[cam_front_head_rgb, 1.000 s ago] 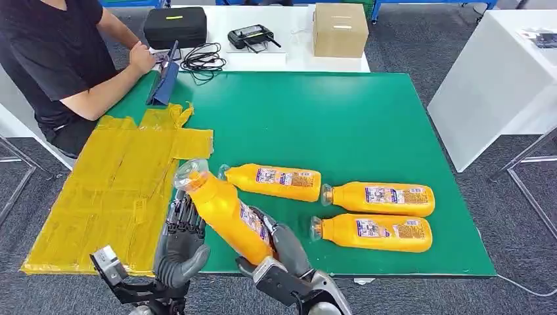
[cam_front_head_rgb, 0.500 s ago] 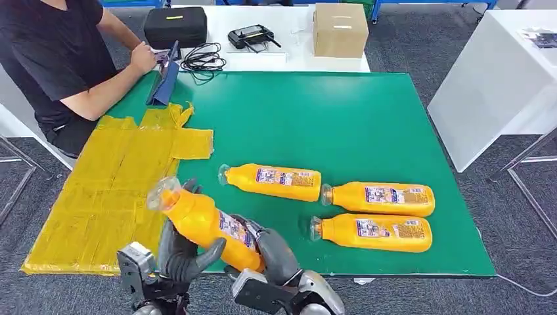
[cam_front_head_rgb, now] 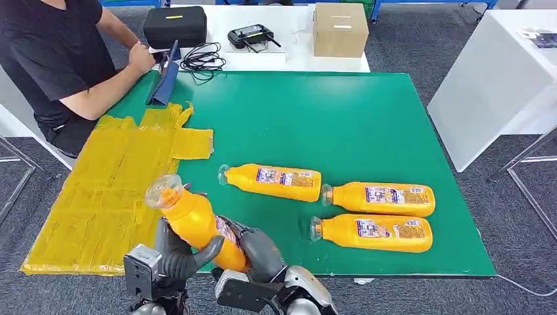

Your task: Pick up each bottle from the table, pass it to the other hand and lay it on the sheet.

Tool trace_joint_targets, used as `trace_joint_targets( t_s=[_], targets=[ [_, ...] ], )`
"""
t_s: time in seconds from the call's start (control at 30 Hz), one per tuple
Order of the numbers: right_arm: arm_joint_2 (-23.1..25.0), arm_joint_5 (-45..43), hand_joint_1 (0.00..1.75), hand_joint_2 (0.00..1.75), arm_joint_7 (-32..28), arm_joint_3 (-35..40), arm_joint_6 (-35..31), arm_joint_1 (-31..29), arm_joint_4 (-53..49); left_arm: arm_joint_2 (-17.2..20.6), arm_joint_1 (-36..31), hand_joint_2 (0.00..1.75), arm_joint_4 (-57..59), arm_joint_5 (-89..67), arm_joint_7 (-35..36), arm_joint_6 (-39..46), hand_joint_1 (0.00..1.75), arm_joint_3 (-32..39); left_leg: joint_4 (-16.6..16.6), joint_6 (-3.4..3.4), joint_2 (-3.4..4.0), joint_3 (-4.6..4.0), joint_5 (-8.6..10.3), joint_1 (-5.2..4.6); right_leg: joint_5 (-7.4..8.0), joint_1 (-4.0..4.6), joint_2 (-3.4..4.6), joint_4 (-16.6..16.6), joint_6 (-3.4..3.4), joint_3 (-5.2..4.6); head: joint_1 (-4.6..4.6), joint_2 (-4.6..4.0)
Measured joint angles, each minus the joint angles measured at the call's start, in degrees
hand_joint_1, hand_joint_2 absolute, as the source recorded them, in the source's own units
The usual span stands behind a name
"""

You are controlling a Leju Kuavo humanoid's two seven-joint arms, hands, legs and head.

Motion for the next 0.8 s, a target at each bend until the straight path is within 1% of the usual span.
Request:
trace_joint_targets(
  t_s=[0.23, 0.27, 0.3, 0.37, 0.43, 0.47, 0.57, 0.63, 0.73, 0.8],
  targets=[
    [0.0, 0.2, 1.75, 1.75, 0.0, 0.8, -0.9, -0.1, 0.4, 0.1, 0.0, 1.75, 0.1, 2.8, -0.9, -2.4, 1.75, 0.0, 0.0, 0.0, 0.0, 0.0, 0.0, 0.0, 0.0, 0.0, 0.0, 0.0, 0.0, -0.01, -0.02, 0.0],
    [0.0, 0.3, 0.86, 1.75, 0.0, 0.8, -0.9, -0.1, 0.4, 0.2, 0.0, 1.75, 0.1, 2.9, -1.0, -2.5, 1.75, 0.0, 0.0, 0.0, 0.0, 0.0, 0.0, 0.0, 0.0, 0.0, 0.0, 0.0, 0.0, -0.01, 0.0, 0.0],
    [0.0, 0.4, 0.0, 1.75, 0.0, 0.9, -1.4, -0.1, 0.4, 0.2, 0.0, 1.75, 0.1, 3.0, -1.0, -2.6, 1.75, 0.0, 0.0, 0.0, 0.0, 0.0, 0.0, 0.0, 0.0, 0.01, 0.0, 0.0, 0.0, -0.01, 0.0, 0.0],
    [0.0, 1.2, 0.0, 1.75, 0.4, 0.9, -2.8, -0.1, 0.4, 0.3, -0.2, 1.75, 0.1, 3.3, -1.1, -2.8, 1.75, 0.0, 0.0, 0.0, 0.0, 0.01, 0.0, 0.0, 0.0, 0.01, 0.0, 0.0, 0.0, -0.01, 0.0, 0.0],
    [0.0, 4.7, 0.0, 1.75, 2.4, 0.8, -5.8, -0.1, -0.2, 0.4, -0.5, 1.75, -0.2, 1.9, -1.0, -2.4, 1.75, -0.2, 0.0, 0.0, 0.0, 0.01, 0.0, 0.0, 0.0, 0.01, 0.0, 0.0, 0.0, -0.01, -0.02, 0.0],
    [-0.1, 6.3, 0.0, 0.0, 3.5, 0.8, -6.9, -0.1, -0.6, 0.5, -0.6, 1.75, -0.3, 0.6, -0.7, -1.3, 1.75, -0.3, 0.0, 0.0, 0.01, 0.01, 0.01, 0.0, 0.0, 0.01, 0.0, 0.0, 0.0, -0.03, 0.0, 0.0],
    [-0.6, 8.0, 0.0, 0.0, 5.1, -0.6, -8.5, -0.1, -3.2, 0.7, -2.1, 1.75, -0.7, -3.6, -0.2, 2.1, 1.75, -0.3, 0.0, 0.0, -0.03, 0.02, 0.01, -0.01, 0.0, 0.0, 0.0, 0.0, 0.0, -0.01, 0.0, 0.0],
    [-1.3, 9.6, 0.0, 0.0, 5.6, -2.7, -9.4, -0.4, -5.3, 1.1, -3.5, 1.75, -0.7, -10.6, 0.1, 8.6, 1.75, 0.6, 0.0, 0.0, -0.01, 0.02, 0.01, -0.01, 0.02, 0.0, 0.0, 0.0, 0.0, -0.02, -0.04, 0.0],
    [-3.2, 10.6, 0.0, 0.0, 5.6, -7.1, -10.0, -1.2, -8.6, 2.5, -7.0, 1.75, 0.2, -25.8, 1.8, 20.4, 1.75, 2.4, 0.0, 0.01, -0.04, 0.09, 0.03, -0.03, 0.02, -0.01, -0.01, 0.0, 0.01, 0.02, -0.02, 0.0],
    [-4.5, 9.8, 0.0, 0.0, 5.2, -9.7, -9.6, -1.8, -10.1, 3.6, -8.9, 1.75, 1.5, -30.9, 2.7, 23.8, 1.75, 3.5, 0.0, 0.01, -0.03, 0.09, 0.03, -0.03, 0.03, -0.01, -0.01, 0.0, 0.01, 0.05, 0.0, 0.0]
  ],
)
